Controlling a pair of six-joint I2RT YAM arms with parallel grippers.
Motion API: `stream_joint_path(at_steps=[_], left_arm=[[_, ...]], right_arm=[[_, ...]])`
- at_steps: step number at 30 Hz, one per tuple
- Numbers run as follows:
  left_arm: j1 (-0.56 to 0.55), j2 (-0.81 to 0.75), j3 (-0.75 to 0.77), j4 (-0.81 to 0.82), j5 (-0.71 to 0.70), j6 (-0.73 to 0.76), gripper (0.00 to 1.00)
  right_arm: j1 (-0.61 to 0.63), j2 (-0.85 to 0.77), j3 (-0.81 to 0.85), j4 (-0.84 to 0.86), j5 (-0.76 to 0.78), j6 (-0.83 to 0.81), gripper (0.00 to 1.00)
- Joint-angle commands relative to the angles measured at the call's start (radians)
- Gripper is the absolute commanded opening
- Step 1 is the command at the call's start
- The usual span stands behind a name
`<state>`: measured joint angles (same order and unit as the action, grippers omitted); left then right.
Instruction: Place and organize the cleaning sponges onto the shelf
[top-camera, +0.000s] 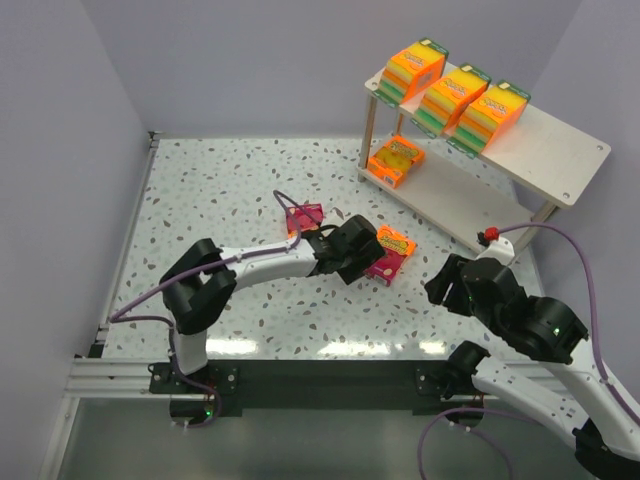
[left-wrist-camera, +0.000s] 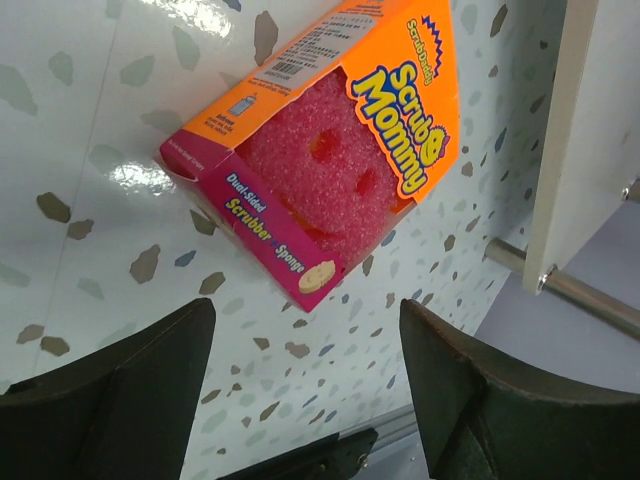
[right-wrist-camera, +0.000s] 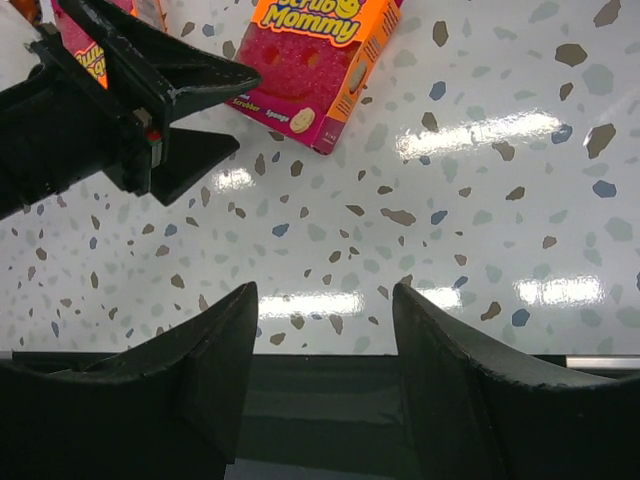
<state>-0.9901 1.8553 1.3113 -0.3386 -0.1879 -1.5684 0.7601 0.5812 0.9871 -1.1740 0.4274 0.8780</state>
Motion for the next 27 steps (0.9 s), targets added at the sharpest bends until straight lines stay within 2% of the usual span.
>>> stream_joint_path(at_steps=[1, 7, 13, 16, 22, 23, 27], left_arm=[[0.002, 0.056, 0.085, 0.009, -0.036, -0.076, 0.79], [0.002, 0.139, 0.124, 0.013, -0.024, -0.082, 0.76], [0.002, 0.165, 0.06, 0.058, 0.015, -0.074, 0.7], [0.01, 0.18, 0.042, 0.073, 0.015, -0.061, 0.63], [0.033, 0.191, 0.029, 0.098, 0.014, -0.021, 0.4], [0.033, 0.19, 0.025, 0.102, 0.019, -0.018, 0.34], [0.036, 0.162, 0.037, 0.125, 0.039, 0.039, 0.22]], right_arm=[[0.001, -0.011, 0.024, -0.018, 0.027, 0.012, 0.6], [-0.001, -0.006, 0.03, -0.021, 0.031, 0.012, 0.6], [-0.001, -0.012, 0.03, -0.029, 0.04, 0.012, 0.6], [-0.001, -0.009, 0.03, -0.029, 0.037, 0.012, 0.59], [0.001, -0.007, 0.038, -0.03, 0.039, 0.007, 0.58], [-0.001, -0.009, 0.041, -0.03, 0.039, 0.006, 0.58], [-0.001, -0.014, 0.045, -0.041, 0.048, 0.012, 0.57]])
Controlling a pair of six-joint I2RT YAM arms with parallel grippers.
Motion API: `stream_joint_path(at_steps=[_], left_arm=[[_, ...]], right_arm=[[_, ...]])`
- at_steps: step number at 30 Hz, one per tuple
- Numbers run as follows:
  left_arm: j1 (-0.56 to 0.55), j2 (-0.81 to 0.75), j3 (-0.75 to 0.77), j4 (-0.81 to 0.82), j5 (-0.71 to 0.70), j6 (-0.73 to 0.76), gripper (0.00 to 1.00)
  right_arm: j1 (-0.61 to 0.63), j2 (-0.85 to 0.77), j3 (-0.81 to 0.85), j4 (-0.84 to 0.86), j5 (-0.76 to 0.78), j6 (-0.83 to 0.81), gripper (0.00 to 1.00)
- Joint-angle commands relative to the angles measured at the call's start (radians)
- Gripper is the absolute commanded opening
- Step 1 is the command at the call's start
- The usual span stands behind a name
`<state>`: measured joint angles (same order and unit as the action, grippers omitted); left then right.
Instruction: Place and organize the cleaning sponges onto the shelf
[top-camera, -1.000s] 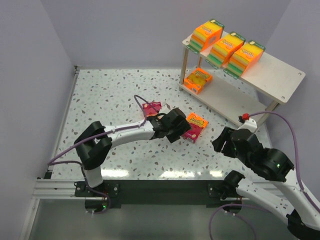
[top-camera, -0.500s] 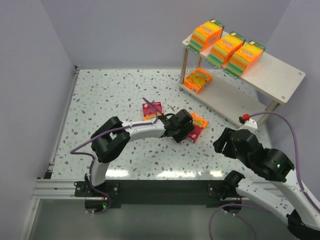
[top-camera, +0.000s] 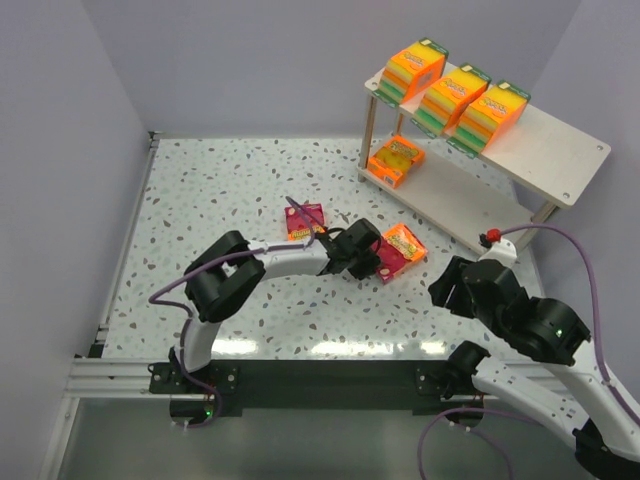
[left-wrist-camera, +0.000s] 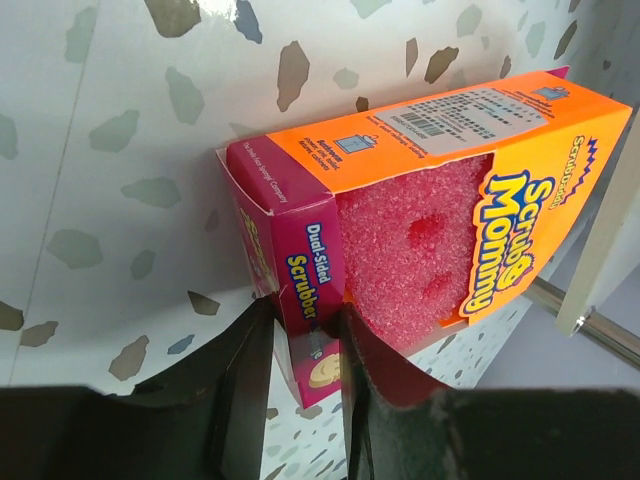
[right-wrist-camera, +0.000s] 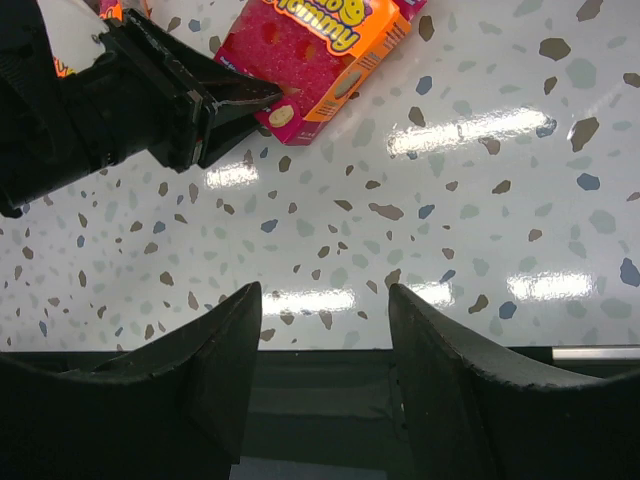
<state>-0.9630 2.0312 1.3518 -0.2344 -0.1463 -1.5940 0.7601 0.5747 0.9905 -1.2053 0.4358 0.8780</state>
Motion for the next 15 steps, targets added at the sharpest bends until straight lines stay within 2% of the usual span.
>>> stream_joint_path(at_steps=[1, 10, 15], left_arm=[[0.007, -0.028, 0.004, 0.021, 0.016, 0.092, 0.2], [0.006, -0.143, 0.067, 0.04, 0.033, 0.166, 0.15], [0.009, -0.057, 0.205, 0.029, 0.042, 0.169, 0.15]], right_arm=[[0.001, -0.012, 0.042, -0.011, 0.04, 0.012, 0.57], [0.001, -0.042, 0.109, -0.108, 0.089, 0.042, 0.56], [-0.001, -0.053, 0.134, -0.149, 0.104, 0.059, 0.56]])
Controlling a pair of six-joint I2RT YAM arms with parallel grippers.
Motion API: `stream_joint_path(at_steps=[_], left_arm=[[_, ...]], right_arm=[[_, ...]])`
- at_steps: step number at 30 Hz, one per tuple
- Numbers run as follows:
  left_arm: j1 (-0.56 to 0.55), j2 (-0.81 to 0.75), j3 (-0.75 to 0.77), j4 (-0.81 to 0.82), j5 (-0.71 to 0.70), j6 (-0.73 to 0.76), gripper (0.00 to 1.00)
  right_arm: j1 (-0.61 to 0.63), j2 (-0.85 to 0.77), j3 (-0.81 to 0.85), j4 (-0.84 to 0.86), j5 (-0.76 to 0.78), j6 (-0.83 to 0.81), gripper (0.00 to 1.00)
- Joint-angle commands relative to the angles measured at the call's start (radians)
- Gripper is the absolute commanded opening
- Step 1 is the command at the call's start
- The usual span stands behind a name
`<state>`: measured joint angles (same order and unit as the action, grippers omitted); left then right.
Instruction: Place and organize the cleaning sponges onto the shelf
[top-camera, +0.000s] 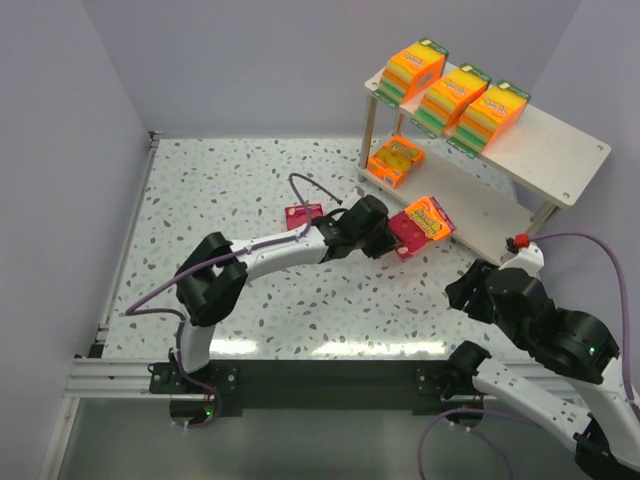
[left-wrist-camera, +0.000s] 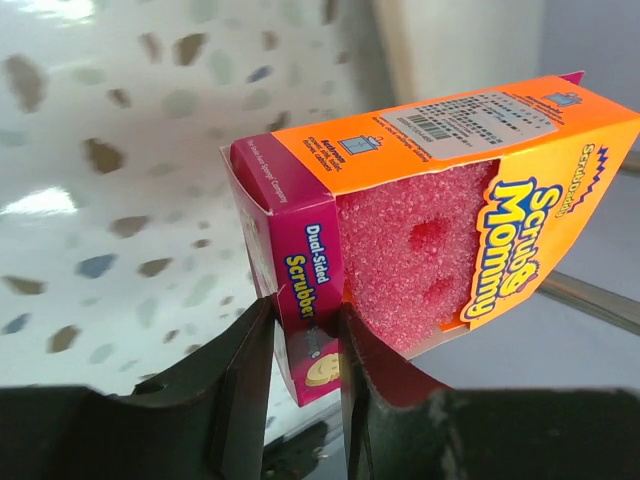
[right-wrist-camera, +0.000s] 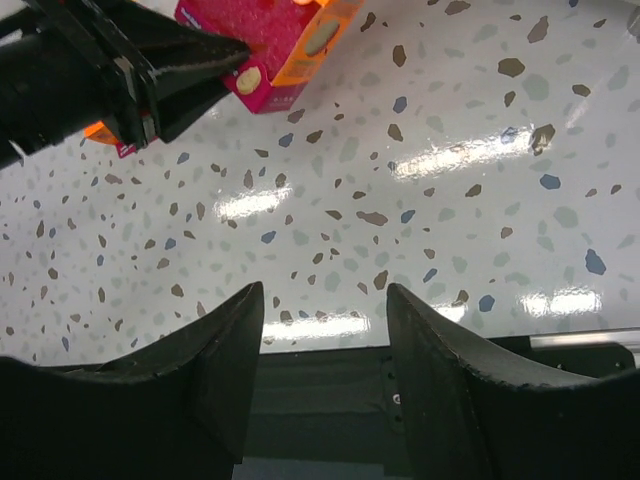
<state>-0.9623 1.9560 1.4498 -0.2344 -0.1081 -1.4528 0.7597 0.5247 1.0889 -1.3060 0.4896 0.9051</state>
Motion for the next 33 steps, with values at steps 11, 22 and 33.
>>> stream_joint_path(at_steps=[11, 22, 33], left_arm=[[0.05, 0.325, 0.526, -0.013, 0.01, -0.04, 0.18], [0.097, 0.408, 0.569, 0.175, -0.024, -0.187, 0.24], [0.097, 0.486, 0.624, 0.198, 0.015, -0.27, 0.25]], right_arm=[[0.001, -0.005, 0.085, -0.099, 0.087, 0.051, 0.56], [0.001, -0.017, 0.088, -0.134, 0.101, 0.06, 0.56], [0.001, -0.022, 0.08, -0.136, 0.102, 0.06, 0.56]])
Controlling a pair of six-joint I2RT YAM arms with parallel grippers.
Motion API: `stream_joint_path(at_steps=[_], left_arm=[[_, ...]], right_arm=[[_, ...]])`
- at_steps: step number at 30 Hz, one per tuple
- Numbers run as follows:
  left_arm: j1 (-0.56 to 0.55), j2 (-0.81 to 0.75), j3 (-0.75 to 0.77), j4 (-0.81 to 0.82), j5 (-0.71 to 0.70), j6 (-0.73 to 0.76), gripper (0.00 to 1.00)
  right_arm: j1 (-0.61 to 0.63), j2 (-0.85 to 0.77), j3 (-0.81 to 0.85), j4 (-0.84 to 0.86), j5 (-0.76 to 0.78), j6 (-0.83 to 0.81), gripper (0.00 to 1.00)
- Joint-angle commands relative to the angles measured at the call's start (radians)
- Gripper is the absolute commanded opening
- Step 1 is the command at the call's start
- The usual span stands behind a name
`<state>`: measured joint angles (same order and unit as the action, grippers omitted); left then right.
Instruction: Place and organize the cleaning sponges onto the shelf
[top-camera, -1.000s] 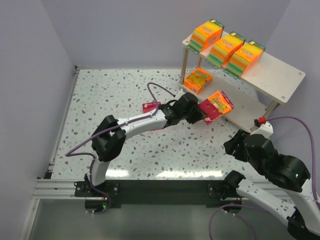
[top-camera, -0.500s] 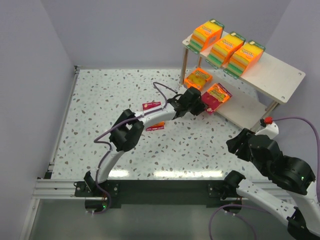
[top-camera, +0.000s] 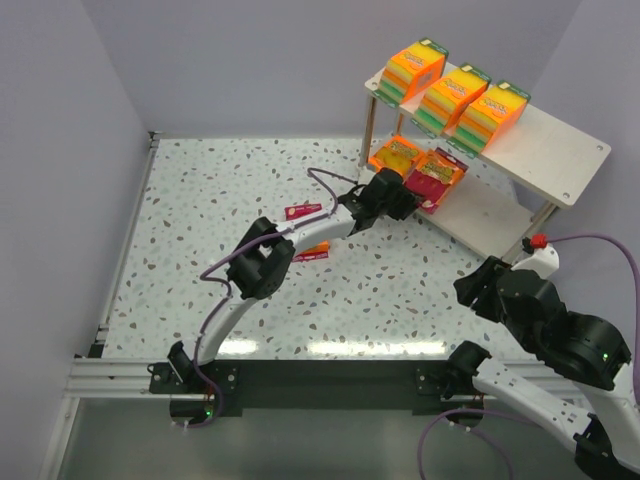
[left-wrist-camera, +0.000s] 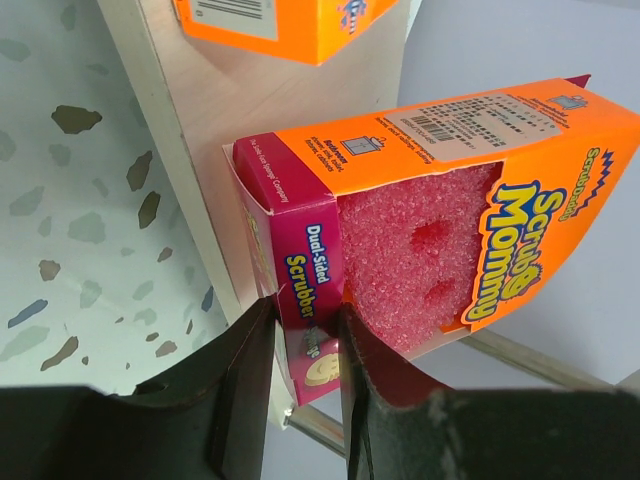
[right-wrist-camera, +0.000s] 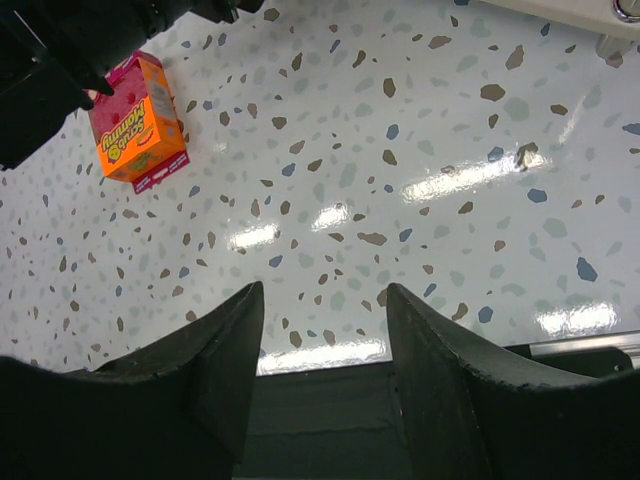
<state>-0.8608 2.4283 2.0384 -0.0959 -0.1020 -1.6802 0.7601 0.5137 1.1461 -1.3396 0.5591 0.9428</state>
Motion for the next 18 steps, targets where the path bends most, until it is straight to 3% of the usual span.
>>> stream_joint_path(at_steps=[1, 8, 18], left_arm=[[-0.003, 0.015, 0.034, 0.062, 0.008, -0.045, 0.25], [0.006, 0.032, 0.063, 0.062, 0.018, -0.047, 0.33], [0.008, 0.037, 0.065, 0.122, 0.028, -0.033, 0.55]], right_arm=[[0.001, -0.011, 0.02, -0.104, 0.035, 0.021, 0.56], [0.001, -0.012, 0.015, -0.098, 0.032, 0.019, 0.57], [0.001, -0.015, 0.007, -0.092, 0.025, 0.022, 0.58]])
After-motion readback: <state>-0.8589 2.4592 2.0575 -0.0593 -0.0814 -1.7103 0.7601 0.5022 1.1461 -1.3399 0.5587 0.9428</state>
